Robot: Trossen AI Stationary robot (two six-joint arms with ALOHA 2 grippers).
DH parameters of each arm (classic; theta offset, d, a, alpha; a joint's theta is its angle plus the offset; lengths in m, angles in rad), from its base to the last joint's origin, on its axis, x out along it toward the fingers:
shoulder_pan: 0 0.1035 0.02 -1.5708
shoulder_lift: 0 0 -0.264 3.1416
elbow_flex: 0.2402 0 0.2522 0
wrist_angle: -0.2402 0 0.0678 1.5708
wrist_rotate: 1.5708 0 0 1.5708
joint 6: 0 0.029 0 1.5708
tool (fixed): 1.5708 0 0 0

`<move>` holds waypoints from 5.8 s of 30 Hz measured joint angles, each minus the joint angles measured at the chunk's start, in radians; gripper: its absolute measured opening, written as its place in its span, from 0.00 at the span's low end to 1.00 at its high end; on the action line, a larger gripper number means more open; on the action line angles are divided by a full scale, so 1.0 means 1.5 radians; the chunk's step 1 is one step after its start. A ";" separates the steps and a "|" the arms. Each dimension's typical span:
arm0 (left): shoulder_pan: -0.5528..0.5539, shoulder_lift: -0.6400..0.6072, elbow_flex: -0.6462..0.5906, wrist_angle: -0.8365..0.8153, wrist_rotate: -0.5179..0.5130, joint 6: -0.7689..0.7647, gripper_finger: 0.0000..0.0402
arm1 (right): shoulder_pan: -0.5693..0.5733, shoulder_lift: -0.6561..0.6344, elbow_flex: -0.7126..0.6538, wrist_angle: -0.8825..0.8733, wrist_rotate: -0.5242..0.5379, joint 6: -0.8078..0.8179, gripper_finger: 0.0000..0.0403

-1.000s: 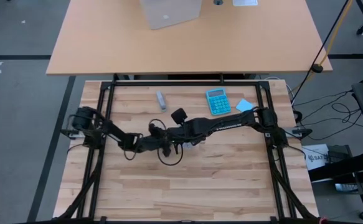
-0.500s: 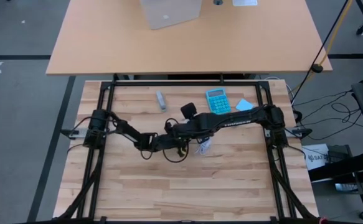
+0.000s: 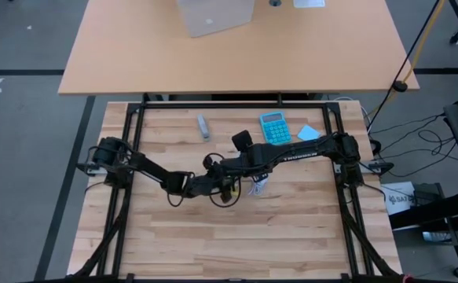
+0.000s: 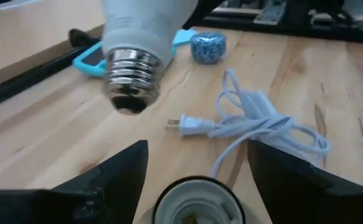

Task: Screw lightbulb
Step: Insert the white lightbulb into the desk lamp

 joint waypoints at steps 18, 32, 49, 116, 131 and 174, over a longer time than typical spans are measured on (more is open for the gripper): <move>-0.017 -0.126 0.000 -0.430 -0.117 -0.189 0.70 | 0.016 0.001 0.000 0.028 0.035 -0.041 0.67; -0.089 -0.126 -0.032 -0.579 -0.139 -0.415 0.70 | 0.042 0.001 0.000 0.056 0.031 -0.115 0.67; -0.133 -0.127 -0.170 -0.248 -0.065 -0.469 0.70 | 0.108 0.010 0.001 0.183 0.169 -0.363 0.67; -0.126 -0.021 -0.170 0.021 -0.123 -0.426 0.70 | 0.142 0.105 -0.047 0.228 0.272 -0.483 0.79; -0.127 -0.021 -0.170 0.021 -0.114 -0.422 0.70 | 0.160 0.105 -0.047 0.241 0.273 -0.490 0.79; -0.128 -0.021 -0.170 0.019 -0.105 -0.419 0.70 | 0.235 0.100 -0.046 -0.101 0.135 0.463 0.78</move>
